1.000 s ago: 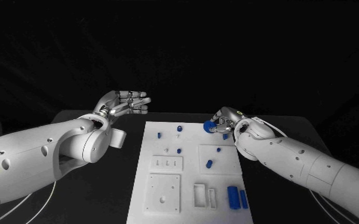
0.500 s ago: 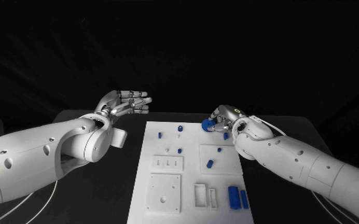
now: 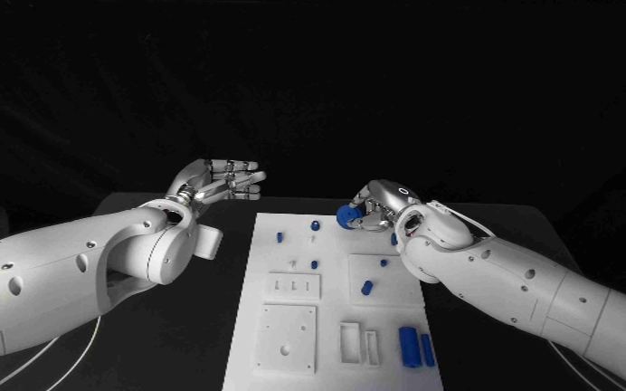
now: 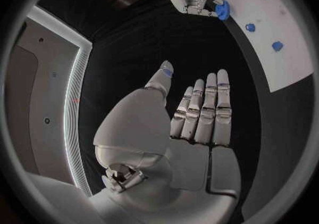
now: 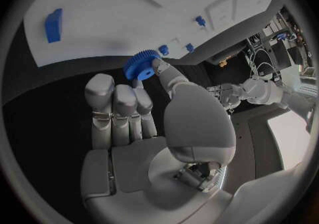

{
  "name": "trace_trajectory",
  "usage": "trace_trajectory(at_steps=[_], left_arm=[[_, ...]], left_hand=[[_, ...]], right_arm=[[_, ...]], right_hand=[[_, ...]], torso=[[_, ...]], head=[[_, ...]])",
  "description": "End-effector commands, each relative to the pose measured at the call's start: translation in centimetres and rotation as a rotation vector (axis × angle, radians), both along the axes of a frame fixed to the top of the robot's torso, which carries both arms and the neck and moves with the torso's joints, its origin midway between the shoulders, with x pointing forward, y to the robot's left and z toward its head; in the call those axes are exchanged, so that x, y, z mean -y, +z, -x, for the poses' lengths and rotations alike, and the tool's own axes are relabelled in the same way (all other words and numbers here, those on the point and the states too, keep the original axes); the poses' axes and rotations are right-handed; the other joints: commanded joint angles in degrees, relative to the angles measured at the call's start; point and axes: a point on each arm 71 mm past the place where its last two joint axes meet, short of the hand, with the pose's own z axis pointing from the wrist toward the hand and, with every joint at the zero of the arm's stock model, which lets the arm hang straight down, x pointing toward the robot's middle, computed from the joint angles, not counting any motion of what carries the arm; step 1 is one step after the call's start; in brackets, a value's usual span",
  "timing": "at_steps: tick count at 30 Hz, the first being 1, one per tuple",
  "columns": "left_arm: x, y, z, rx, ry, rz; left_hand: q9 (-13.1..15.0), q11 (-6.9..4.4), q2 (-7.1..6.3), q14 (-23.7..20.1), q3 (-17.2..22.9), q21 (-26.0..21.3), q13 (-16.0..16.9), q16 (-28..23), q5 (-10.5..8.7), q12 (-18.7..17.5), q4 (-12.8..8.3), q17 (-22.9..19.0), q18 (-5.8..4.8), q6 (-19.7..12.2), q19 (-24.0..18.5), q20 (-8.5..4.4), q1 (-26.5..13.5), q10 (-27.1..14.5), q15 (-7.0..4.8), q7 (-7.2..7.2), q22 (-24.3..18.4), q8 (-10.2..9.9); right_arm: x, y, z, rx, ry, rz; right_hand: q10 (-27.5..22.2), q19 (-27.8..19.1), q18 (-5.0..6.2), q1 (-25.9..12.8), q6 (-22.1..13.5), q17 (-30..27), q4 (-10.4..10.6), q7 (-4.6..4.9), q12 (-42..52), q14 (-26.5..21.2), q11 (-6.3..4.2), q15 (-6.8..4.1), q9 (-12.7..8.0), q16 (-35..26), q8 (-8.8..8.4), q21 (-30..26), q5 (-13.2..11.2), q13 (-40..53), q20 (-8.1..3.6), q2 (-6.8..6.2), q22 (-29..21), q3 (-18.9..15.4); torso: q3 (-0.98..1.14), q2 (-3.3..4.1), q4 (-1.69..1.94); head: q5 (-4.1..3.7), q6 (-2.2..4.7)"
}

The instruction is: Assemble the parts on the task board

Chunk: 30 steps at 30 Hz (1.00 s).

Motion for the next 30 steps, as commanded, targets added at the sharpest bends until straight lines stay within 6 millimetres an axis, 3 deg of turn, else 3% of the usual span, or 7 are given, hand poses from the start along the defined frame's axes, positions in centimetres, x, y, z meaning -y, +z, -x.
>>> trace_trajectory(at_steps=[1,9,14,18,25,30], left_arm=[[0.2,0.1,0.1,0.005,-0.016,0.001],[0.3,0.1,0.1,0.005,-0.019,0.001],[0.4,0.1,0.1,0.004,-0.020,0.002],[0.4,0.1,0.2,0.004,-0.022,0.002],[0.5,0.1,0.2,0.003,-0.024,0.002],[0.7,0.1,0.1,0.001,-0.029,0.002]], left_hand=[[0.03,-0.01,0.60,-0.53,0.10,0.33,0.07,-0.05,-0.05,0.30,-0.35,-0.04,-0.15,-0.10,-0.31,-0.05,0.17,-0.55,0.01,0.14,-0.07,0.16],[0.03,-0.01,0.60,-0.53,0.10,0.33,0.07,-0.05,-0.05,0.30,-0.35,-0.04,-0.15,-0.10,-0.31,-0.05,0.17,-0.55,0.01,0.14,-0.07,0.16],[0.03,-0.01,0.60,-0.53,0.10,0.33,0.07,-0.05,-0.05,0.30,-0.35,-0.04,-0.15,-0.10,-0.31,-0.05,0.17,-0.55,0.01,0.14,-0.07,0.16],[0.03,-0.01,0.83,-0.56,0.02,0.39,0.07,-0.06,-0.04,0.30,-0.57,-0.04,-0.13,-0.15,-0.33,-0.05,0.10,-0.54,0.02,0.14,-0.07,0.16],[0.03,-0.01,0.83,-0.56,0.02,0.39,0.07,-0.06,-0.04,0.30,-0.57,-0.04,-0.13,-0.15,-0.33,-0.05,0.10,-0.54,0.02,0.14,-0.07,0.16],[0.03,-0.01,0.83,-0.56,0.02,0.39,0.07,-0.06,-0.04,0.30,-0.57,-0.04,-0.13,-0.15,-0.33,-0.05,0.10,-0.54,0.02,0.14,-0.07,0.16]], right_arm=[[-1.4,0.5,0.6,0.033,0.035,0.014],[-4.5,0.1,1.8,0.056,0.106,0.050],[-6.0,-0.3,2.0,0.057,0.128,0.062],[-7.1,-0.7,2.2,0.052,0.143,0.070],[-8.6,-1.5,2.4,0.039,0.152,0.091],[-9.1,-2.4,2.3,0.024,0.148,0.116]], right_hand=[[0.23,3.15,-0.91,0.66,0.94,-0.01,0.35,-0.37,0.08,0.07,0.00,-0.45,0.04,0.29,0.16,0.35,-0.22,0.05,-0.55,-0.23,5.57,0.01],[0.17,3.11,-0.92,0.71,0.79,-0.16,0.60,-0.33,-0.08,0.04,0.08,-0.41,0.03,0.13,0.16,0.26,-0.65,-0.01,-0.51,-0.35,5.53,0.06],[0.13,3.17,-0.92,0.90,0.61,-0.36,0.89,-0.29,-0.21,0.02,0.08,-0.45,0.04,-0.09,0.18,0.69,-0.71,-0.06,-0.55,-0.42,5.64,0.19],[0.11,3.18,-0.93,0.87,0.56,-0.43,0.96,-0.26,-0.26,0.01,0.10,-0.46,0.02,-0.16,0.17,0.76,-0.76,-0.08,-0.55,-0.43,5.66,0.29],[0.03,3.18,-0.93,0.86,0.45,-0.54,1.03,-0.23,-0.39,-0.01,0.11,-0.45,0.02,-0.28,0.17,0.84,-0.76,-0.15,-0.55,-0.50,5.68,0.38],[-0.09,3.16,-0.93,0.95,0.31,-0.66,1.01,-0.19,-0.55,-0.01,0.13,-0.43,0.02,-0.40,0.16,0.76,-0.75,-0.24,-0.53,-0.53,5.66,0.58]], torso=[[0.02,0.08,0.09],[-0.12,0.01,0.18],[-0.06,0.11,0.31],[-0.12,0.04,0.21],[-0.02,0.11,0.05],[-0.10,0.11,0.46]], head=[[0.15,-0.05],[0.19,0.02],[0.13,0.05],[-0.19,0.26],[-0.03,0.40],[-0.26,0.13]])
